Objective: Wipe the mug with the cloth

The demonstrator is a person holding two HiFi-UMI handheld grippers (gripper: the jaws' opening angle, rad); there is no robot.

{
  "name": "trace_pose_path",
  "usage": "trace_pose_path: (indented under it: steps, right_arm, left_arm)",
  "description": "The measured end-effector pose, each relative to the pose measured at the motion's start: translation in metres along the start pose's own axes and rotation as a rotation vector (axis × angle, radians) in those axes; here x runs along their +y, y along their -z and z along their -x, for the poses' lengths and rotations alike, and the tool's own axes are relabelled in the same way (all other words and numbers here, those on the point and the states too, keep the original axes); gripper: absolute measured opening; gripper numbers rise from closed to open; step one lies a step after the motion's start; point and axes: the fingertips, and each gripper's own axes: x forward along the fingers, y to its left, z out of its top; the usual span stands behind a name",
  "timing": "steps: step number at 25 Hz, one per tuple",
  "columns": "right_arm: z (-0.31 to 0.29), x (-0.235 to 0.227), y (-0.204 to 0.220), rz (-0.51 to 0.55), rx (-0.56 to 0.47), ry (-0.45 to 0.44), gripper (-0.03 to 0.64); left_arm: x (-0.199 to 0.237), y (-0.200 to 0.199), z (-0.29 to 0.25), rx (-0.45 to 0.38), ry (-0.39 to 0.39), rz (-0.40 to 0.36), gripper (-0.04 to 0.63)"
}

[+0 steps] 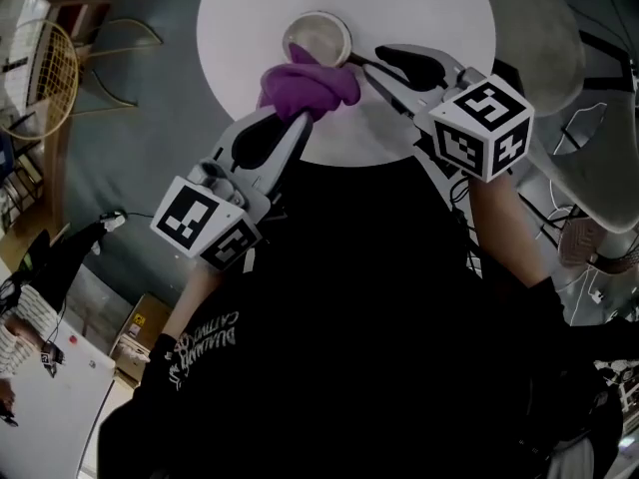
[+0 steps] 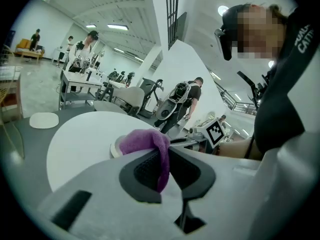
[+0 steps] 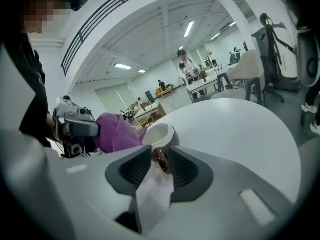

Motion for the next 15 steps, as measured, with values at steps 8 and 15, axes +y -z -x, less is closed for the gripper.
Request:
trace_pose_path:
  steps: [8, 15]
  right_arm:
    - [-0.029, -0.003, 0.023, 0.303, 0.175, 0.020, 0.114]
    - [-0.030, 0.006, 0.032, 0.388, 0.198, 0.010, 0.086]
  left_arm:
    - [-0.001, 0.005, 0.021, -0.004, -0.105, 0.011, 0.037]
    - [-0.006, 0.015, 0.025, 0.030, -0.126, 0.034, 0.037]
